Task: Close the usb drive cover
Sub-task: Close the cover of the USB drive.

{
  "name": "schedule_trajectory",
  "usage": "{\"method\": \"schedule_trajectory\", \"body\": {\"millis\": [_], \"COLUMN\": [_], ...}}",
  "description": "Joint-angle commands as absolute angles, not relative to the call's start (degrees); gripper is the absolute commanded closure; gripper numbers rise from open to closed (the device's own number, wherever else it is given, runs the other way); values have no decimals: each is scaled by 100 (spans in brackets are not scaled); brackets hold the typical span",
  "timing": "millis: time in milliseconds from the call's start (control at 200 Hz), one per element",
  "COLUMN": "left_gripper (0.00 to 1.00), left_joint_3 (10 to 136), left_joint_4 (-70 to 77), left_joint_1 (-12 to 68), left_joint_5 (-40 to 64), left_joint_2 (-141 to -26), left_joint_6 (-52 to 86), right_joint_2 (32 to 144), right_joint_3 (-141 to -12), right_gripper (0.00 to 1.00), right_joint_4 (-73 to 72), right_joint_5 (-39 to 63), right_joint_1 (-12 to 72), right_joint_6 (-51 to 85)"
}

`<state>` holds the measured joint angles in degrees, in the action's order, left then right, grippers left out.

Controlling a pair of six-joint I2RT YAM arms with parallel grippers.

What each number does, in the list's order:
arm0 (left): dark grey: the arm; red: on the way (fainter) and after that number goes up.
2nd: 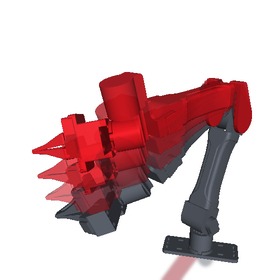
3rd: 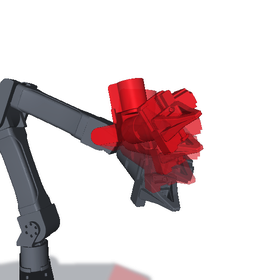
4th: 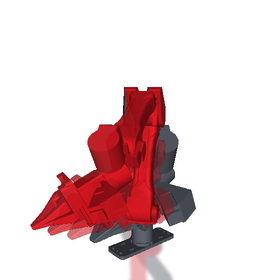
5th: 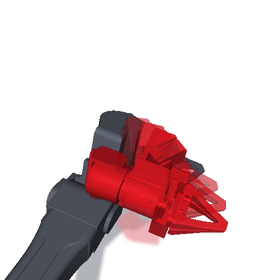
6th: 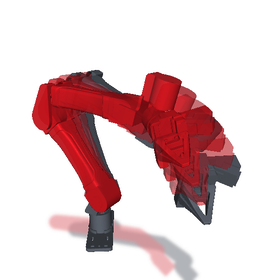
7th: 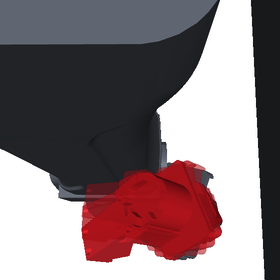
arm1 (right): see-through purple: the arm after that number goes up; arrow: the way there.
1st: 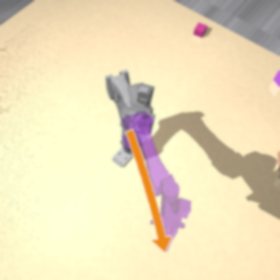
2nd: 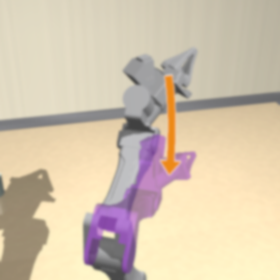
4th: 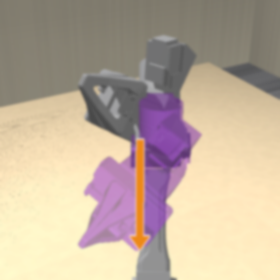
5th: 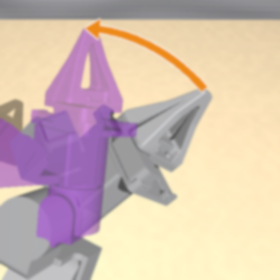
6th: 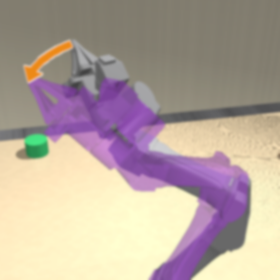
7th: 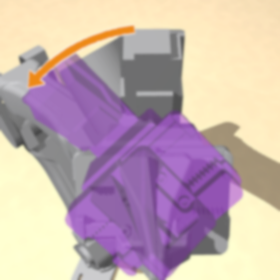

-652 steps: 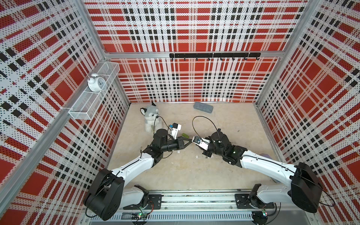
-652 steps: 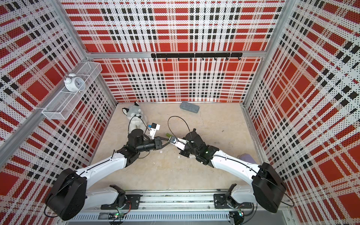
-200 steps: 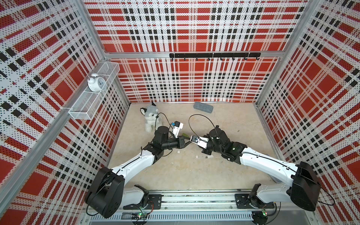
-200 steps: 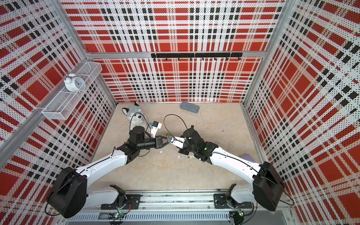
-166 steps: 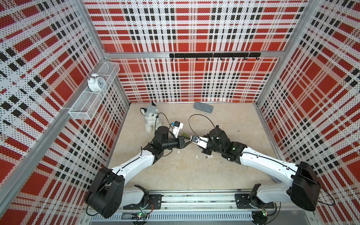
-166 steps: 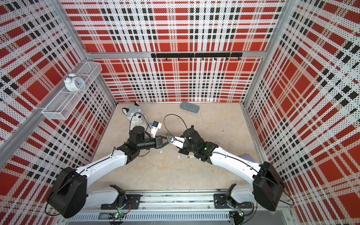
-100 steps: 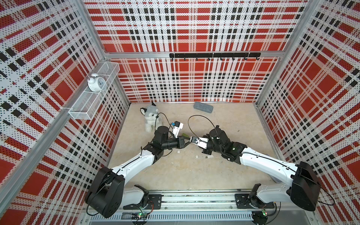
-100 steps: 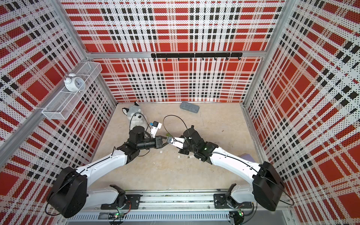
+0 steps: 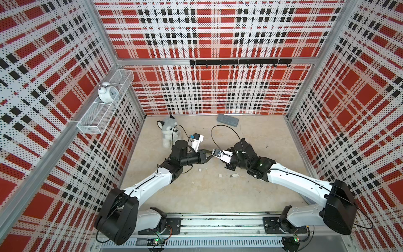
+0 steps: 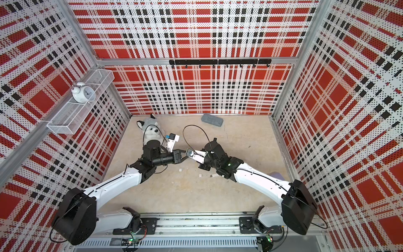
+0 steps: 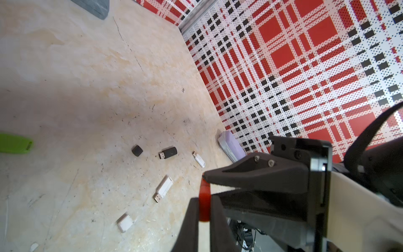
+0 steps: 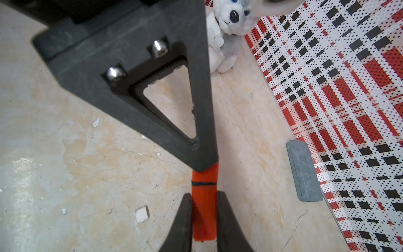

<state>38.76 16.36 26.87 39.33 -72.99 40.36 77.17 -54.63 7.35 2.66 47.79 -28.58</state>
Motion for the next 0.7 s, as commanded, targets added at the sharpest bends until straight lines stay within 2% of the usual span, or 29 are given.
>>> {"method": "schedule_trajectory", "body": {"millis": [0, 135, 521, 696], "left_gripper": [93, 94, 93, 93], "left_joint_3": [3795, 3865, 3980, 3959], "left_joint_4": [1943, 1692, 1428, 1769], "left_joint_1": [2813, 2864, 2965, 2984], "left_joint_5": [4161, 4645, 4522, 4533], "left_joint_2": [-7336, -7561, -7688, -7711], "left_joint_6": [4149, 3931, 3761, 3981], "right_joint_2": [7605, 7456, 7490, 7574], "right_joint_3": [-5616, -5568, -5662, -5695], "right_gripper": [98, 98, 99, 99], "right_joint_4": [-483, -452, -693, -567], "right_joint_5": [1235, 1249, 1028, 1451], "right_joint_1": [4957, 4957, 4950, 4957], "right_joint_6": [-2734, -3076, -3056, -3134]}}
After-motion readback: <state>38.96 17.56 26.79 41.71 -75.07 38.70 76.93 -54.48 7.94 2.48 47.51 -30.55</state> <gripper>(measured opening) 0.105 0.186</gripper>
